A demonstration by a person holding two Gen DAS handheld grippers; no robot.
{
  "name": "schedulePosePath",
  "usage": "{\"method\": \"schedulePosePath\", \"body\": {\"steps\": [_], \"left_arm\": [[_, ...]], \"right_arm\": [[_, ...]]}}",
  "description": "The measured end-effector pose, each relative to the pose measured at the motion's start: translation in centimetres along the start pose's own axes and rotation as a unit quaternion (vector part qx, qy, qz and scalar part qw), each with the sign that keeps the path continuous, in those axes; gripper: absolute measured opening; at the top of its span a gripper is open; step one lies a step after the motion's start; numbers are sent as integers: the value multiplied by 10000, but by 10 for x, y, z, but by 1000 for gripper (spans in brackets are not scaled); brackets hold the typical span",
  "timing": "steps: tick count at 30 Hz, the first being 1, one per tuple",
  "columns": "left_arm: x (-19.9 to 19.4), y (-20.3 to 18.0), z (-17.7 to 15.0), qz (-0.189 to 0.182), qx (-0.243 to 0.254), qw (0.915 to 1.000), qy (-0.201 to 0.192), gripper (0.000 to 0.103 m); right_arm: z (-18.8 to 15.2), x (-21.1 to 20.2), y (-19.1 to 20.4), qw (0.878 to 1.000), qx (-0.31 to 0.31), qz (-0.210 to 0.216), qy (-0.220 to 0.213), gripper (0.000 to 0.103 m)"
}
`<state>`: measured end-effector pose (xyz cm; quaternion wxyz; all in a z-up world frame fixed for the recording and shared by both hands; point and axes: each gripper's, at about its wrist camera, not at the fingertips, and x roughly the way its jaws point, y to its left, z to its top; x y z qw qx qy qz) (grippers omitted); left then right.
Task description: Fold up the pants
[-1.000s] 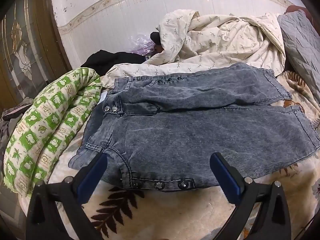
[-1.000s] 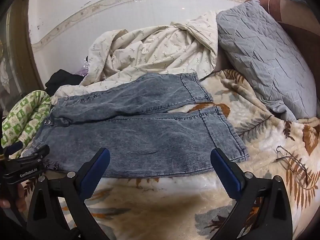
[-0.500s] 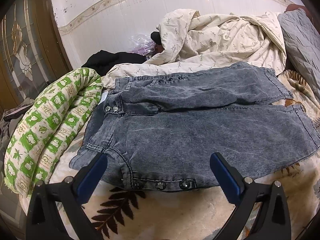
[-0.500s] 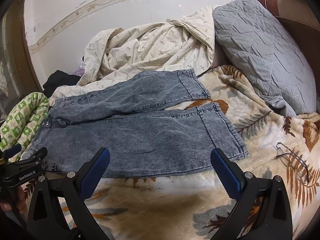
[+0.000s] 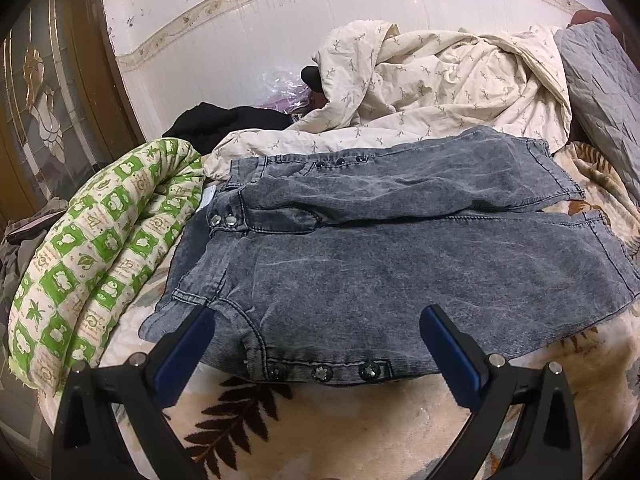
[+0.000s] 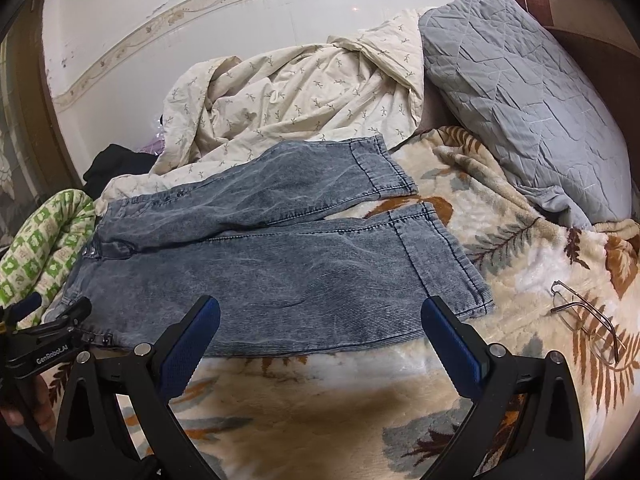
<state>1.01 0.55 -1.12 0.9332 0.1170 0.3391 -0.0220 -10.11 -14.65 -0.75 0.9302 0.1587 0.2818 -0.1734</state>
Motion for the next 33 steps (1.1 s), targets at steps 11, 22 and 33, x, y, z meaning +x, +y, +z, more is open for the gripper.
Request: {"method": "schedulePosePath", "body": {"steps": [11,22,33], "left_arm": [[16,17,4,-262,-212,9988,347,103],[25,4,-15,-182,111,9974,695,102],[41,9,-42,466,84,9970,608,98]], "right_arm": [[5,3,-15,9994,325,36,116,101],[6,12,-29,9985,481,-221,156,101],[1,26,-37,9961,491,-730,30,101]]}}
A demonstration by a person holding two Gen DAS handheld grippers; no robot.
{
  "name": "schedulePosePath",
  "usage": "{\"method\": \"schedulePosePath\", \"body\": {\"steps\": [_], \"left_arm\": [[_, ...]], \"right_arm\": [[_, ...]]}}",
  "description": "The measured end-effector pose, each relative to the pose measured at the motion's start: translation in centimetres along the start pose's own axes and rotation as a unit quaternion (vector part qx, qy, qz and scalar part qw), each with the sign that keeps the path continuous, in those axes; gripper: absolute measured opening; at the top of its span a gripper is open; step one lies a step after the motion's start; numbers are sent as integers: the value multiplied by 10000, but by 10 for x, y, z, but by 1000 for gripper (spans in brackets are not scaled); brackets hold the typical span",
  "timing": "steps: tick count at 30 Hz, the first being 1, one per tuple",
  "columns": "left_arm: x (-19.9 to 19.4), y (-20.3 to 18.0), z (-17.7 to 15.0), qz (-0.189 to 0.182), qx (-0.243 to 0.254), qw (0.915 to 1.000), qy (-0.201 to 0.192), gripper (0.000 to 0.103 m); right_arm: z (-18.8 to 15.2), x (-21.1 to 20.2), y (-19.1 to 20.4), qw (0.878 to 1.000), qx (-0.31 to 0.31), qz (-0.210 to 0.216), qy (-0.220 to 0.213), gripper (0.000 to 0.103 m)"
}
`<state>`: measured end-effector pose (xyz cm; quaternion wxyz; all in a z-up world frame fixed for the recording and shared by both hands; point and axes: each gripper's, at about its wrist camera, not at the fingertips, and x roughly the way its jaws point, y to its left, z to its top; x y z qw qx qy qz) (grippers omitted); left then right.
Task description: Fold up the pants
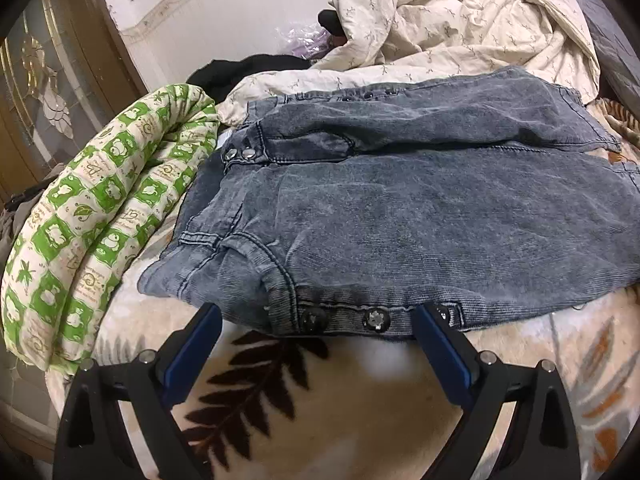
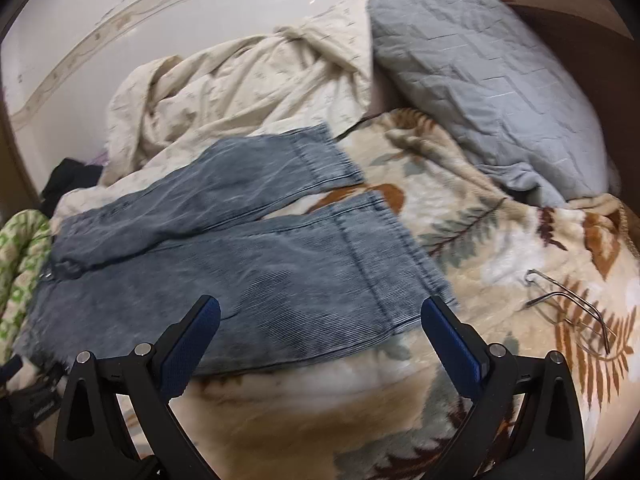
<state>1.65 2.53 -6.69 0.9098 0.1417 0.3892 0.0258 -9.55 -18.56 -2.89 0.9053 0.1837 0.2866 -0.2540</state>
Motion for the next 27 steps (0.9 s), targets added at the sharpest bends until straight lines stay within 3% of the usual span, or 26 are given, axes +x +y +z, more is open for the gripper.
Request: {"method": "schedulePosePath", "body": {"steps": [3,7,10,14,17,20,23,27], "left_arm": [[-1,-5,-2,149,-14,9994,-300,98],[-1,-8,-10,292,7,9987,-405,98],[-6,-16,-15,620,169,9968,-479,100],[-11,-19,-14,729,306,9955,-526,98],[-9,-3,-2,264,97,9991,-304,98],[-12,16,26,238,123,9991,-322,98],[-5,42,77,217,244,9980,-538,103],[60,76,155,-28,334,9994,43,103]], "right_arm": [[-7,4,-2,9990,16,-363,-249,101],[-24,11,-3,9952,-18,-818,-545,101],[-29,9,-4,9936,11,-971,-579,101],[-35,6,-15,9952,335,-806,-442,101],[-32,-1,-21,9964,592,-519,-311,96],[-2,-12,-19,9978,581,86,-319,95],[45,-5,-8,9985,50,519,-162,95],[110,47,-2,9958,-452,704,380,95]]}}
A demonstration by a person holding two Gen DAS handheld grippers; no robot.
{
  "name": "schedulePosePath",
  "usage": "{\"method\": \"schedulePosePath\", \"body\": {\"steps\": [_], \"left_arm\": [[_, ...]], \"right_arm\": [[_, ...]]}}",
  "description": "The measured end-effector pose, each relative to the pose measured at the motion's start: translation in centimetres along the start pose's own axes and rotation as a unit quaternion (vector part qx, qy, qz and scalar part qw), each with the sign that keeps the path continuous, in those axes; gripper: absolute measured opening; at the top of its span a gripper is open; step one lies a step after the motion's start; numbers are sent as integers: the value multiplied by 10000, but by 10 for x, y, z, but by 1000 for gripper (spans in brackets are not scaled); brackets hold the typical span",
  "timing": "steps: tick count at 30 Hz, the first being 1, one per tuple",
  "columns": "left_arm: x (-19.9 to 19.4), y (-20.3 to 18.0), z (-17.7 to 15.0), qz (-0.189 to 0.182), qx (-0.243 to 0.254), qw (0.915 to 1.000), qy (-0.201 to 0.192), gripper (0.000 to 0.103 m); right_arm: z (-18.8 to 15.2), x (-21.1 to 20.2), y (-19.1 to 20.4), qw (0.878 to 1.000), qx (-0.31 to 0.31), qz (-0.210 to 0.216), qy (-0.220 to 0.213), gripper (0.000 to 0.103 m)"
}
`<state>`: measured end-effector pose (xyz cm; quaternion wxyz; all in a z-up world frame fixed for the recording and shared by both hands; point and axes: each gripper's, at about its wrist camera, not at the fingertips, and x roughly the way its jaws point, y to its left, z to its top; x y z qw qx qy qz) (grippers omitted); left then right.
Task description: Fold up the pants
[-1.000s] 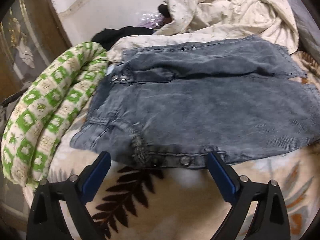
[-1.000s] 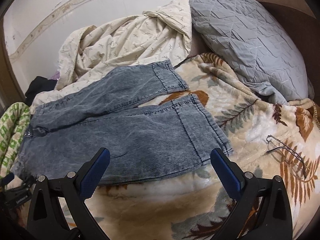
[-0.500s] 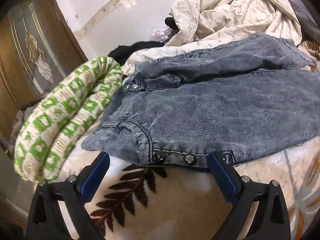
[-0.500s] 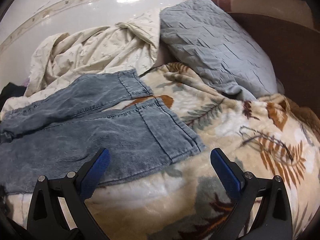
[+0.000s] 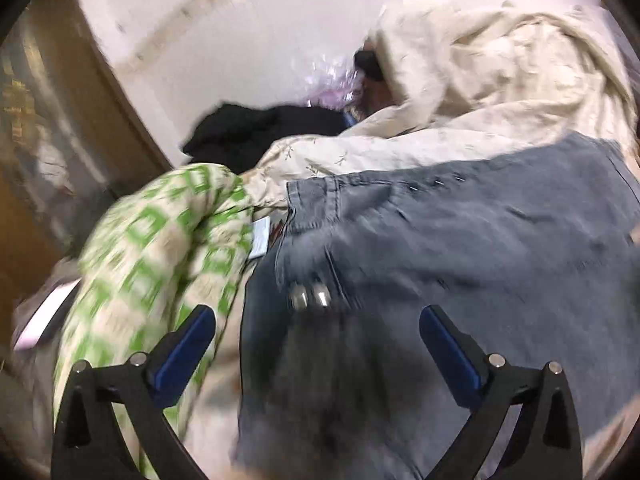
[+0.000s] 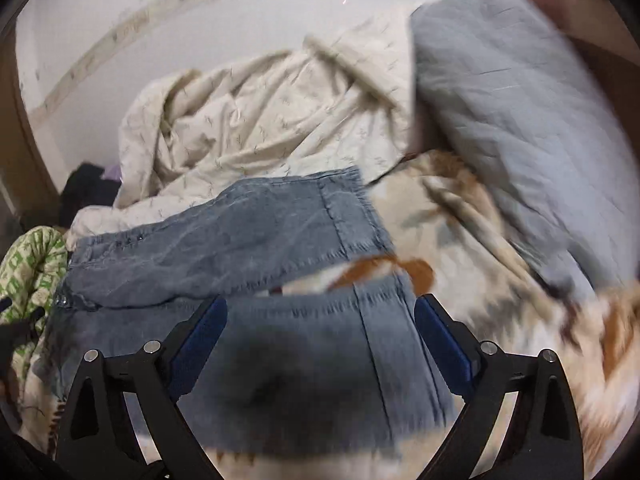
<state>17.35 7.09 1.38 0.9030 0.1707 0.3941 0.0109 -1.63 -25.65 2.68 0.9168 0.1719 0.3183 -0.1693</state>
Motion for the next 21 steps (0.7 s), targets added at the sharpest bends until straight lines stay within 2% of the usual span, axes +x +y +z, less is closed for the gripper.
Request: {"method": "schedulePosePath", "body": {"steps": [2,5,6,8,11,13,17,19,21], "left_arm": [[39,12,27,-112,-54,9993,365,103],[95,22,58,-103,-120,9969,774,92],[109,25,64,-201,-163,9958,878,91],[136,34,75,-351,-394,9929,1063,88],[163,45,83,-515,-671,9888,1232,77],[177,52,87,-694,-858,9847,1349,63],[194,61,94,-1009,-1220,9762,1482,48],[201,61,96,-1113,-1351,9728,1520,24],[203,60,97,-1225,-1475,9700,1497,20]], "right_arm": [[31,31,-4,9998,66,83,148,95],[67,73,-5,9994,161,61,311,95],[78,88,-3,9994,143,49,305,95],[90,109,1,9995,4,-9,326,95],[101,136,5,9992,-162,-90,340,93],[109,150,4,9992,-172,-152,329,92],[119,166,2,9993,-208,-183,262,92],[124,172,0,9992,-216,-166,285,92],[129,177,-5,9991,-188,-210,307,92]]}}
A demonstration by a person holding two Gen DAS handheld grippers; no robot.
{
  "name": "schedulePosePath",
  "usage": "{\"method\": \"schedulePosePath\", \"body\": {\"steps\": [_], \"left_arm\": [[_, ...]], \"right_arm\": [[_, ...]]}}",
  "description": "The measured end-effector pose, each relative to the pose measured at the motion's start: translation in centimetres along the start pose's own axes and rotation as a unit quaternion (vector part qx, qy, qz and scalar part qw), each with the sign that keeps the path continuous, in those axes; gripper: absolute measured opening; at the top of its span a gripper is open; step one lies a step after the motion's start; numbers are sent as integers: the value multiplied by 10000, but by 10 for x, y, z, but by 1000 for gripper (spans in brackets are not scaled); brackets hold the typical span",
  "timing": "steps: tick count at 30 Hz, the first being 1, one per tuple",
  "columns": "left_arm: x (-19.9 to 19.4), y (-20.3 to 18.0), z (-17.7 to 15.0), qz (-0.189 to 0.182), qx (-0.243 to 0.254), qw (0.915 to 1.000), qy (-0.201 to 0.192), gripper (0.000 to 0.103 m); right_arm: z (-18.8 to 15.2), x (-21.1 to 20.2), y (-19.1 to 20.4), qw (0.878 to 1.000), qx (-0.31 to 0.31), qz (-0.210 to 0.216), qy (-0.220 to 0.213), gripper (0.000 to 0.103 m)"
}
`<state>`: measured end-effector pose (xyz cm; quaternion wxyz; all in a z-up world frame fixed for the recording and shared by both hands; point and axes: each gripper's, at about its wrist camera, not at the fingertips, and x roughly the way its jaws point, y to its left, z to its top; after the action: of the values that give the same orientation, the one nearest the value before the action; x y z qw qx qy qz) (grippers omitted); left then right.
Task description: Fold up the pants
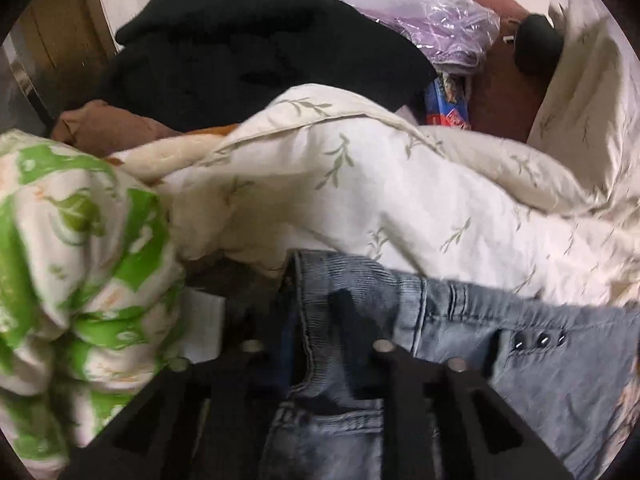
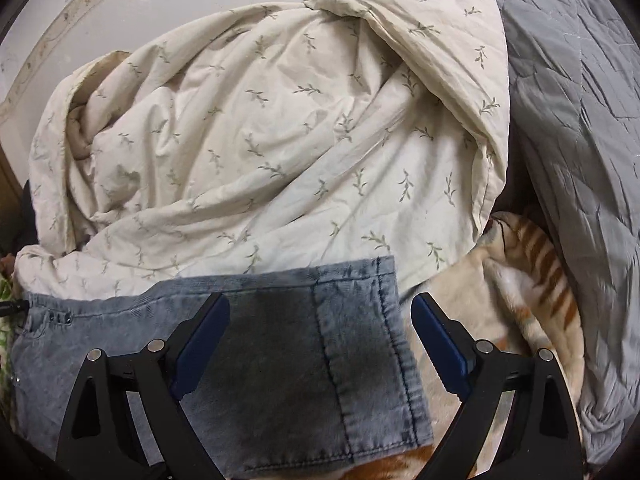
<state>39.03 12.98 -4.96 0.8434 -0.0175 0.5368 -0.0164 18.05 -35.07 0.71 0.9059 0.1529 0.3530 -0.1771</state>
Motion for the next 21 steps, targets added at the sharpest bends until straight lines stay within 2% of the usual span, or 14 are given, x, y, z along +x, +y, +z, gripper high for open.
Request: {"method": "schedulePosePath", "body": {"steps": [3,8,10,11,15,19,21], "left_arm": [[-1,1,0,14,-68,9999,-97,15],[-9,18,0,-488,-373,9977,-279,12],[-17,23,1,-622,-346,9969,-336,11],[-22,23,1,-658,-278,9967,-374,11],[-32,22,3,-748,-104,9961,-456,10],[-27,26,2,-778,-149,9964,-314,10],[-21,21,9,-898,-223,9952,-310,9]], "right_arm": [[6,6,-9,9999,93,57,49,92],[13,17,-21,9992,259,211,238,92],[16,27,-24,9986,291,148,414,86],[17,33,-26,9981,333,84,508,80],[18,60,-47,9943,737,-74,763,66],[14,73,-59,9910,1124,291,665,59],[12,82,-58,9893,1157,378,799,42]]}}
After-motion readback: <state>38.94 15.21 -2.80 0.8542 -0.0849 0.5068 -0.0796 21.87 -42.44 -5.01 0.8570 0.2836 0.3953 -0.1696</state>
